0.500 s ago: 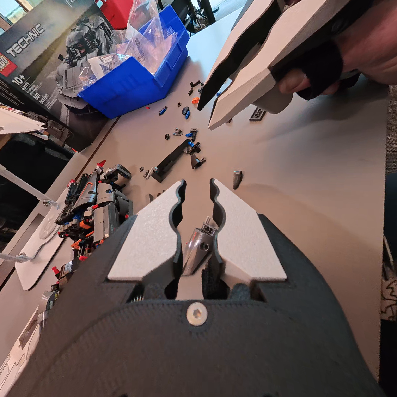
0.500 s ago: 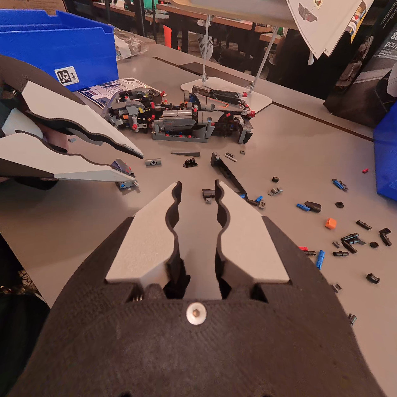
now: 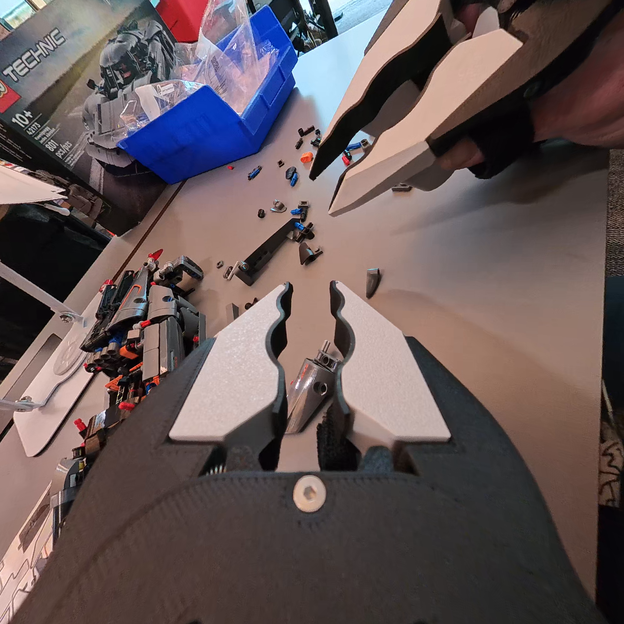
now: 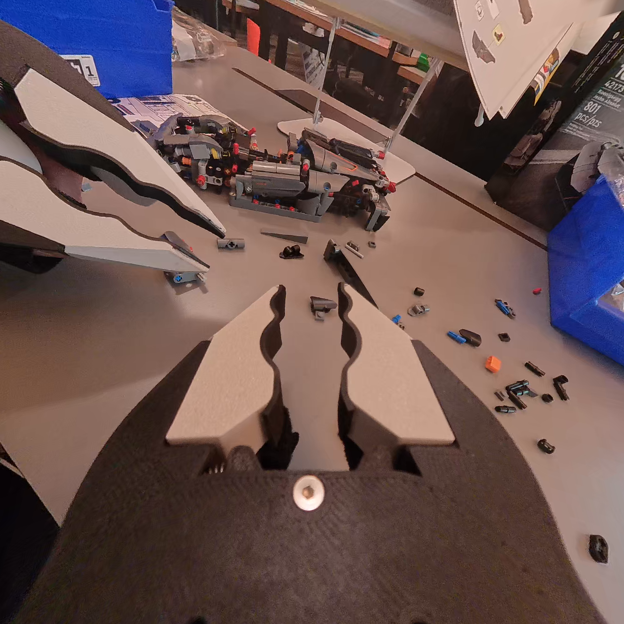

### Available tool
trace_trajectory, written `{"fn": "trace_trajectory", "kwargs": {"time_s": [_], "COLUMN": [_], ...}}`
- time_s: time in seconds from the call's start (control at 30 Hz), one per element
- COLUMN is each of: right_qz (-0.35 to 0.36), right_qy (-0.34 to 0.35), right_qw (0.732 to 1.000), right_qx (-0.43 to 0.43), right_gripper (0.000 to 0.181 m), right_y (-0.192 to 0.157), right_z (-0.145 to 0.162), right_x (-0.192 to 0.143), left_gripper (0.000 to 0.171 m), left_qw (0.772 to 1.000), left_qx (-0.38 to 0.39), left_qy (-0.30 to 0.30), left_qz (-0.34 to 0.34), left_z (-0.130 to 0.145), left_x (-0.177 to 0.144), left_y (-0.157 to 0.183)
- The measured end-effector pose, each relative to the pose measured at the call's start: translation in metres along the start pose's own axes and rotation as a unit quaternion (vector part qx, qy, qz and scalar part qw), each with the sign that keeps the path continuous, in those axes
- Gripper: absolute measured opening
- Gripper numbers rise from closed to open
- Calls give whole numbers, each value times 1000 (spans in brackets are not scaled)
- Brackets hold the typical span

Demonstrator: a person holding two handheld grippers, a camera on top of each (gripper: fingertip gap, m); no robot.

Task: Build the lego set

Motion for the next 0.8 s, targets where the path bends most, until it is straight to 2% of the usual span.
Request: {"fn": "trace_trajectory", "kwargs": {"time_s": [0.27, 0.5, 0.8], "right_qz": [30, 58, 80], "right_qy": [16, -4, -42], "right_qw": [999, 998, 995], "right_qx": [0, -13, -35], "right_gripper": [37, 49, 54], "right_y": [7, 11, 13], "right_z": [-3, 1, 10], "right_x": [-3, 2, 10], "left_gripper": [20, 20, 20], "left_qw": [1000, 1000, 997], "left_qx": [1, -10, -47], "left_qy": [1, 11, 61], "left_qz": [1, 1, 3], "left_z": [-1, -2, -14], "left_x": [1, -1, -15], "left_y": [1, -2, -10]}}
Point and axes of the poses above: each gripper's, where its closed fingertips meet, x out along the fingers, z out of its underside, y = z × x across the jaws, the point moved 2 cm from there along -x, back along the fingers, and after that the axes turned 2 degrees about z, right-handed, at the moved point
